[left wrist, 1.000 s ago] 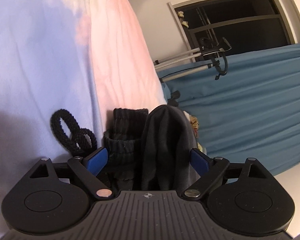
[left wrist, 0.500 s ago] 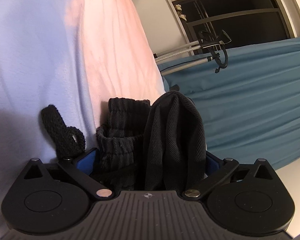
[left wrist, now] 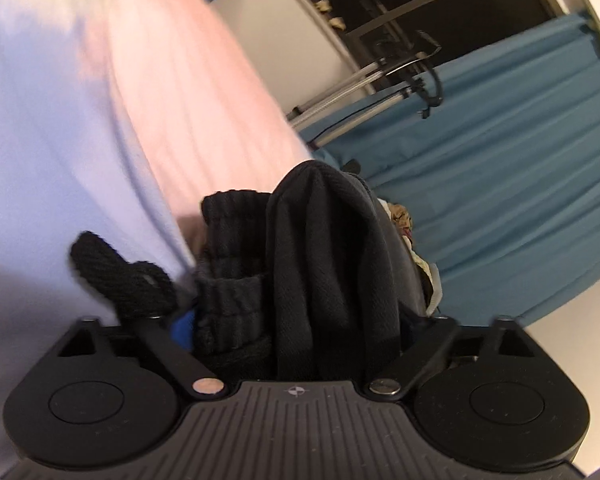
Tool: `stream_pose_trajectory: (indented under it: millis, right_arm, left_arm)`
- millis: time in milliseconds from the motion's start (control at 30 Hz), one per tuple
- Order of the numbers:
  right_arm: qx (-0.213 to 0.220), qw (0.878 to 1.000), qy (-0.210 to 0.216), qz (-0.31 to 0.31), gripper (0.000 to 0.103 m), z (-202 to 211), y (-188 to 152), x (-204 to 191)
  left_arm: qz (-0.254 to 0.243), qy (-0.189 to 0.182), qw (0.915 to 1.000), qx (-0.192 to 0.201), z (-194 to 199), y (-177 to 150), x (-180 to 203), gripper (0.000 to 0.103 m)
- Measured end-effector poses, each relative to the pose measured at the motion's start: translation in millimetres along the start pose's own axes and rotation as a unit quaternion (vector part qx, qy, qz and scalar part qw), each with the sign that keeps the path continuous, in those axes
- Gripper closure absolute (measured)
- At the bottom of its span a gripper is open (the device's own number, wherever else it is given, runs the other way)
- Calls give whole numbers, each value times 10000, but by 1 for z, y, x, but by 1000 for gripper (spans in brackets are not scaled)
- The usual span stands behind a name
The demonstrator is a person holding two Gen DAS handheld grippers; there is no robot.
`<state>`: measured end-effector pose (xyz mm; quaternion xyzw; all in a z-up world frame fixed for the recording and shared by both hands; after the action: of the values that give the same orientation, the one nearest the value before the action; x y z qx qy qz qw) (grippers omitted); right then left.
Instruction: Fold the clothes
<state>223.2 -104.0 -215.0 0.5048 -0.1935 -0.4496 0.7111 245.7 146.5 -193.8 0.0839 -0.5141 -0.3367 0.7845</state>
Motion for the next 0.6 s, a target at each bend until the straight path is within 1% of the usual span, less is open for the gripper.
stream_pose_trajectory:
  millis: [33,100,167,200,267,367,400,433,467,500,567,600]
  right_arm:
    - [5,10000,14,-32,87,1,0,0]
    - [-8,10000,37,-69,87,1,0,1]
    - [-24,10000,35,-44,87,1,1,0]
    - [-23,10000,34,-31,87,1,1,0]
    - [-6,10000,40,-46,87,1,1,0]
    - [71,9997,99,-226,87,6,4,5]
    - [127,9993,123,-333,87,9,6,7]
    - [206,9986,139,-476,87,12,8,10]
    - [320,9970,156,-686,86,17,11,14]
    - [442,9946,168,-923,84,22,14,20]
    - [689,9883,126,-1353,76,34,20,35]
    - [793,9850,74,-1528,75,39,22,43]
  left_arm:
    - [13,16,10000,-17,-1,-1,0,15]
    - [52,25,9999,-155,-8,-2,-4,10]
    - [94,29,9994,-320,-17,-4,-9,3]
    - [33,52,9994,-352,-19,-5,-8,2]
    - [-210,127,9991,-340,-23,-7,-3,1]
    - [-670,307,9972,-158,-20,-10,11,2]
    - [-937,347,9950,-43,-18,-13,19,2]
    - [-1284,368,9910,106,-14,-18,30,2]
    - [-1587,265,9867,221,-10,-22,40,3]
    - [-1811,52,9829,315,-6,-27,50,3]
    - [-2025,-157,9782,426,0,-33,64,3]
    - [-2070,-200,9771,441,1,-34,68,3]
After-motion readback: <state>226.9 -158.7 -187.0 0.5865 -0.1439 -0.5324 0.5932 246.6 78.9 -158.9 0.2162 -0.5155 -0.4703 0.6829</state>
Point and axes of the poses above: each gripper's, at about its wrist camera, not at the fingertips, and z roughly against the way its jaws point, x to its right, y to its top, the point moved 7 cm from there along -z, roughly the way its jaws point, and after that the axes turned 6 degrees about y, right-handed, at the moved point
